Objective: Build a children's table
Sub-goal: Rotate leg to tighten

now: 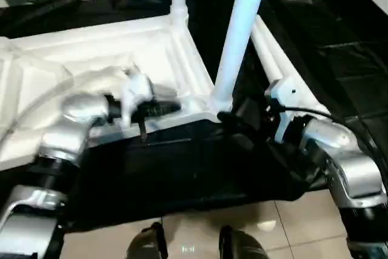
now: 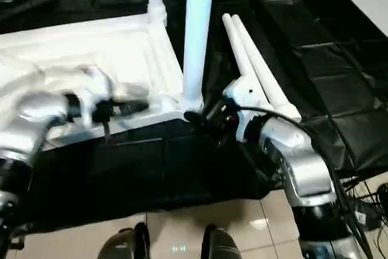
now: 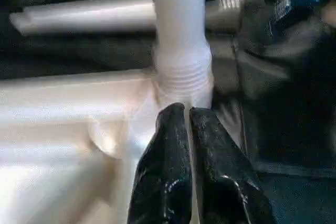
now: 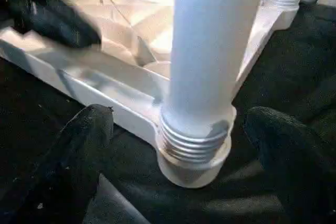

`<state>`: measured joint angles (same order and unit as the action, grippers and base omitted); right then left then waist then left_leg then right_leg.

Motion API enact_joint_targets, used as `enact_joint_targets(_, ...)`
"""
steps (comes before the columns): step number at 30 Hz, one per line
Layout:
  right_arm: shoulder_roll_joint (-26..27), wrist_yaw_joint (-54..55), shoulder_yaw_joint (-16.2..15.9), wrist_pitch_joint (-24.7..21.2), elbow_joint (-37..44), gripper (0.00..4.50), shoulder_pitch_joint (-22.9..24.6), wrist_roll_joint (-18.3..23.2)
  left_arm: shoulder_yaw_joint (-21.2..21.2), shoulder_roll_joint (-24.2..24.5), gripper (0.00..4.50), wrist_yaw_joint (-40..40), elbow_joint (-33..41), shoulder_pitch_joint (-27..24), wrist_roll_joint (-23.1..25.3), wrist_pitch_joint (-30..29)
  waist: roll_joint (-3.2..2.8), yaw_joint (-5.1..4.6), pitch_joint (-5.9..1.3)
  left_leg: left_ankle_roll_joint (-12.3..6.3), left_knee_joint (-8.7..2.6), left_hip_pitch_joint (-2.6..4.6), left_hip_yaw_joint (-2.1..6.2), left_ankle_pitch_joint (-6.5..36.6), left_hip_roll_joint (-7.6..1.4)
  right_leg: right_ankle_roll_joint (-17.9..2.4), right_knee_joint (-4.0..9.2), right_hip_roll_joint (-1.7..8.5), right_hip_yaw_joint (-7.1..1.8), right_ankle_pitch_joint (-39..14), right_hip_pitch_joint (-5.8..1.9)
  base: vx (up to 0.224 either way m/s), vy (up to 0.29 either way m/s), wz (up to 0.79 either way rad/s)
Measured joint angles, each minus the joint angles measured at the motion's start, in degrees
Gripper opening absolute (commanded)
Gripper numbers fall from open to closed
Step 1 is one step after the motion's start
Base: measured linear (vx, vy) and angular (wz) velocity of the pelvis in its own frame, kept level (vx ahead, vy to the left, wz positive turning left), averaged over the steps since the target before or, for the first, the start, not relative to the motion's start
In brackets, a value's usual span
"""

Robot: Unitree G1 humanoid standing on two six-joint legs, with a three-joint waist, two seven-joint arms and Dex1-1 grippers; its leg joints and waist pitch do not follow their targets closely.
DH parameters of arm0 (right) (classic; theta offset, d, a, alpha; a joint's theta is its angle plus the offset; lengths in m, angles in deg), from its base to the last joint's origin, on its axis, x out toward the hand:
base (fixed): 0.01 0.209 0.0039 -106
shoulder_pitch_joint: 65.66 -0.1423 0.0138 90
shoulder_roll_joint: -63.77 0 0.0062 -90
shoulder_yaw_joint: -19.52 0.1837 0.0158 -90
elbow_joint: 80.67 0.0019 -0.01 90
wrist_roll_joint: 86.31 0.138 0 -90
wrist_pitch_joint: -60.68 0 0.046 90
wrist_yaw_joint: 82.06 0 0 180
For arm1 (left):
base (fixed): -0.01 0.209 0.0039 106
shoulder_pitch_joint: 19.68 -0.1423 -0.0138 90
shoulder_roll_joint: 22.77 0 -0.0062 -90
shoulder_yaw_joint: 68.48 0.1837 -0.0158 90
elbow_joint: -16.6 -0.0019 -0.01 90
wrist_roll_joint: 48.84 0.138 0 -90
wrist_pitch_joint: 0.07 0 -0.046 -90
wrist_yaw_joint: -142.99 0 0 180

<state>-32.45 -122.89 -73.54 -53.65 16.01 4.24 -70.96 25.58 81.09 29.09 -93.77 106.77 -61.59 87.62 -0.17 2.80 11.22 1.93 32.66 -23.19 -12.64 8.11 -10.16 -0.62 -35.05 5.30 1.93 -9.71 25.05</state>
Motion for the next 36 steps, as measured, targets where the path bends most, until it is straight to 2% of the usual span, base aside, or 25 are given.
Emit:
enact_joint_targets(4,0.26,1.12,1.0,-0.51,1.07,4.43,0.79,0.39,-1.43,-0.56,0.28,-3.73,0.41,-0.99,-0.11,-1.82,-0.16,0.21,-0.13,0.03,0.26,0.09,0.01,0.01,0.0,-0.18,-0.12,0.0,-0.08,0.12,-0.13,0.0,0.0,0.0)
enact_joint_targets(5,0.31,1.18,0.99,-0.52,1.23,4.45,0.98,0.49,-1.43,-0.86,0.63,-4.21,0.35,-1.24,-0.09,-2.15,-0.15,0.27,-0.13,0.03,0.33,0.08,0.01,0.01,-0.01,-0.18,-0.15,0.0,-0.1,0.13,-0.14,0.0,0.0,0.0)
enact_joint_targets(6,0.5,1.77,1.01,-0.65,1.61,4.45,1.41,0.47,-1.75,-1.58,0.66,-6.61,0.91,-1.92,0.14,-2.99,-0.2,0.35,-0.16,0.02,0.39,0.06,0.01,0.0,-0.01,-0.19,-0.14,0.0,-0.12,0.14,-0.15,0.0,0.0,0.0)
enact_joint_targets(8,1.07,3.56,1.59,-1.2,3.78,4.45,3.71,0.35,-4.66,-4.7,0.69,-14.27,3.95,-5.29,0.46,-4.38,-0.71,0.41,-0.56,0.0,0.5,0.02,-0.01,0.05,0.02,-0.26,-0.09,0.02,-0.2,0.18,-0.21,0.0,0.0,0.0)
enact_joint_targets(9,1.52,5.2,2.11,-2.16,5.12,4.45,5.18,0.23,-7.05,-7.18,0.69,-20.76,6.72,-7.76,1.83,-4.54,-0.87,0.41,-0.66,-0.04,0.51,-0.06,-0.01,0.07,0.05,-0.26,-0.03,0.03,-0.23,0.18,-0.19,0.0,0.0,0.0)
enact_joint_targets(11,2.62,8.28,3.66,-3.8,7.11,4.45,7.63,0.12,-10.95,-12.11,0.69,-30.28,13.18,-12.44,2.98,-4.61,-0.86,0.42,-0.73,-0.09,0.54,-0.16,0.02,0.1,0.04,-0.26,0.05,0.03,-0.17,0.18,-0.18,0.0,0.0,0.0)
enact_joint_targets(14,4.91,13.22,5.68,-4.41,10.33,4.45,10.86,-0.57,-13.49,-18.47,0.69,-40.54,23.24,-19.63,6.04,-6.71,-0.85,0.28,-0.96,-0.11,0.55,-0.27,0.12,0.11,0.01,-0.2,0.11,0.02,-0.06,0.17,-0.16,0.0,0.0,0.0)
enact_joint_targets(15,6.08,15.16,5.98,-4.4,11.18,4.45,12.04,-1.46,-13.67,-20.76,0.69,-43.6,26.86,-22.75,7.14,-8.27,-0.7,0.25,-1.12,-0.1,0.53,-0.26,0.14,0.11,0.0,-0.15,0.14,0.01,-0.03,0.14,-0.16,0.0,0.0,0.0)
enact_joint_targets(18,8.99,19.0,5.97,-4.0,11.72,4.45,14.73,-2.61,-12.92,-26.15,0.69,-47.95,31.37,-28.96,7.15,-10.28,-0.31,0.25,-1.37,-0.09,0.51,-0.28,0.36,0.1,-0.01,0.4,0.13,-0.03,0.1,-0.17,-0.18,0.0,0.0,0.0)
enact_joint_targets(23,11.47,21.48,4.88,-2.58,11.72,4.45,16.6,-2.73,-10.21,-26.88,0.69,-49.35,31.95,-31.04,6.78,-10.13,-0.28,0.27,-1.37,-0.08,0.5,-0.32,0.6,0.1,0.04,1.04,0.21,-0.07,0.15,-0.46,-0.21,0.0,0.0,0.0)
enact_joint_targets(25,11.31,21.59,4.2,-1.91,11.72,4.45,16.78,-3.57,-9.25,-26.86,0.69,-49.64,31.94,-30.91,6.8,-10.01,-0.29,0.17,-1.36,-0.06,0.41,-0.02,0.69,0.11,0.07,1.35,0.47,-0.07,0.21,-0.65,-0.54,0.0,0.0,0.0)
enact_joint_targets(27,11.02,21.56,3.45,-1.84,11.85,4.45,17.04,-3.98,-8.31,-27.25,0.69,-50.67,31.96,-30.87,6.95,-10.03,-0.42,-0.14,-1.25,-0.05,-0.07,0.41,1.28,0.14,0.23,1.75,1.43,-0.06,0.84,-0.89,-1.69,0.0,0.0,0.0)
enact_joint_targets(28,10.5,21.56,3.42,-1.83,12.62,4.45,17.57,-3.99,-7.56,-27.75,0.69,-51.34,32.04,-30.5,7.1,-10.15,-1.29,-0.71,-1.07,-0.07,-0.15,0.16,3.18,0.15,0.57,2.35,2.39,0.21,2.63,-1.66,-2.87,0.0,0.0,0.0)
enact_joint_targets(29,10.24,21.54,3.54,-1.84,13.12,4.45,17.69,-3.98,-7.19,-28.32,0.69,-51.8,32.64,-30.42,7.55,-10.35,-1.57,-1.09,-1.02,-0.07,-0.25,0.08,3.97,0.15,0.58,2.4,2.82,0.24,3.65,-2.49,-3.38,0.013,0.029,0.37)
enact_joint_targets(30,10.21,21.51,4.05,-1.83,13.49,4.45,17.69,-3.84,-6.66,-28.94,0.69,-52.27,33.41,-30.44,8.14,-10.68,-1.92,-1.37,-0.86,-0.08,-0.21,-0.26,5.12,0.15,0.74,2.38,3.24,0.27,4.71,-3.33,-4.34,0.026,0.014,0.46)
enact_joint_targets(31,10.22,21.48,4.51,-1.82,13.54,4.45,17.68,-3.68,-6.27,-29.13,0.69,-52.48,33.78,-30.44,8.5,-10.94,-2.02,-1.47,-0.83,-0.1,-0.15,-0.17,5.66,0.16,0.91,2.39,3.38,0.43,5.32,-3.73,-5.06,0.026,0.014,0.46)
enact_joint_targets(32,10.32,21.46,5.16,-1.82,13.54,4.45,17.68,-3.33,-6.14,-29.34,0.69,-52.67,34.26,-30.56,9.06,-11.3,-2.08,-1.46,-0.79,-0.19,-0.04,-0.06,5.96,0.21,1.09,2.42,3.56,0.55,5.73,-3.77,-5.76,0.0,-0.002,0.55)
enact_joint_targets(33,10.89,21.54,6.13,-1.81,13.55,4.45,17.56,-2.38,-6.22,-29.57,0.69,-52.87,34.97,-31.27,9.4,-11.6,-2.1,-1.51,-0.62,-0.19,0.01,1.31,5.38,0.28,0.71,2.42,3.91,0.24,5.22,-3.77,-6.17,0.001,-0.013,0.28)
enact_joint_targets(34,11.36,21.54,6.56,-1.78,13.65,4.45,17.23,-1.61,-6.44,-29.67,0.69,-53.08,35.4,-31.82,9.76,-11.86,-2.42,-1.34,-0.44,0.1,0.06,2.05,5.29,0.57,0.7,2.4,3.99,0.06,5.1,-3.79,-7.01,0.001,-0.013,0.28)
enact_joint_targets(35,12.04,21.56,7.02,-1.68,13.88,4.45,17.24,-1.17,-6.63,-29.46,0.69,-53.41,35.51,-31.96,10.08,-12.22,-2.48,-1.28,-0.37,0.06,0.06,2.58,5.18,0.8,0.77,2.15,3.92,-0.04,5.01,-3.97,-7.54,0.067,-0.012,-0.01)
enact_joint_targets(36,12.24,21.58,7.25,-1.33,14.24,4.45,17.35,-0.85,-6.69,-29.27,0.69,-53.93,35.79,-31.95,10.19,-12.45,-2.49,-1.28,-0.27,-0.03,0.01,2.98,5.07,1.04,0.81,1.37,3.22,-0.03,4.8,-4.66,-7.78,0.096,0.001,-0.02)
